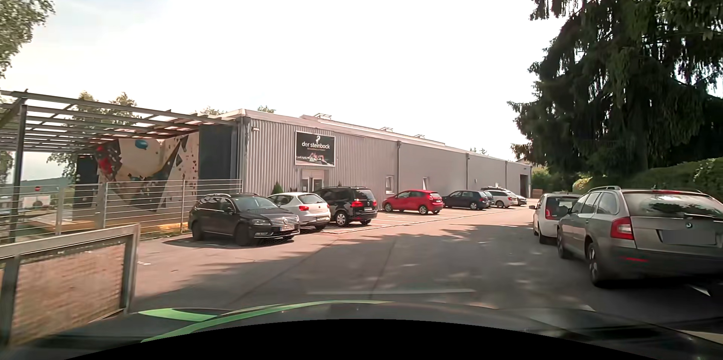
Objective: Follow the waypoints while adhering to traffic rules and regulations
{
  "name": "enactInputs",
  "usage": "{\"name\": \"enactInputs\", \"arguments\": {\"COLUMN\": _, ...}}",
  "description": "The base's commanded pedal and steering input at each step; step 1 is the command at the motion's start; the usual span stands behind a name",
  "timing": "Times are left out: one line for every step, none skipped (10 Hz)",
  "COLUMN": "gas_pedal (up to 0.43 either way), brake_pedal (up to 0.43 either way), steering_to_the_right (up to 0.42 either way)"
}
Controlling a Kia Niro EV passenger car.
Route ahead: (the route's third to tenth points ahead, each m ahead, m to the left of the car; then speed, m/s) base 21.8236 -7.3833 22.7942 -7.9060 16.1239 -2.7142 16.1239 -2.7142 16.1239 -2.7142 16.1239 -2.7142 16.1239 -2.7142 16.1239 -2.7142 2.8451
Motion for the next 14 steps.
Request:
{"name": "enactInputs", "arguments": {"gas_pedal": 0.067, "brake_pedal": 0.0, "steering_to_the_right": 0.234}}
{"name": "enactInputs", "arguments": {"gas_pedal": 0.059, "brake_pedal": 0.0, "steering_to_the_right": 0.209}}
{"name": "enactInputs", "arguments": {"gas_pedal": 0.047, "brake_pedal": 0.0, "steering_to_the_right": 0.184}}
{"name": "enactInputs", "arguments": {"gas_pedal": 0.008, "brake_pedal": 0.0, "steering_to_the_right": 0.16}}
{"name": "enactInputs", "arguments": {"gas_pedal": 0.0, "brake_pedal": 0.0, "steering_to_the_right": 0.136}}
{"name": "enactInputs", "arguments": {"gas_pedal": 0.0, "brake_pedal": 0.0, "steering_to_the_right": 0.124}}
{"name": "enactInputs", "arguments": {"gas_pedal": 0.0, "brake_pedal": 0.0, "steering_to_the_right": 0.114}}
{"name": "enactInputs", "arguments": {"gas_pedal": 0.0, "brake_pedal": 0.0, "steering_to_the_right": 0.105}}
{"name": "enactInputs", "arguments": {"gas_pedal": 0.0, "brake_pedal": 0.0, "steering_to_the_right": 0.099}}
{"name": "enactInputs", "arguments": {"gas_pedal": 0.0, "brake_pedal": 0.0, "steering_to_the_right": 0.097}}
{"name": "enactInputs", "arguments": {"gas_pedal": 0.0, "brake_pedal": 0.0, "steering_to_the_right": 0.097}}
{"name": "enactInputs", "arguments": {"gas_pedal": 0.0, "brake_pedal": 0.0, "steering_to_the_right": 0.097}}
{"name": "enactInputs", "arguments": {"gas_pedal": 0.0, "brake_pedal": 0.0, "steering_to_the_right": 0.097}}
{"name": "enactInputs", "arguments": {"gas_pedal": 0.0, "brake_pedal": 0.0, "steering_to_the_right": 0.097}}
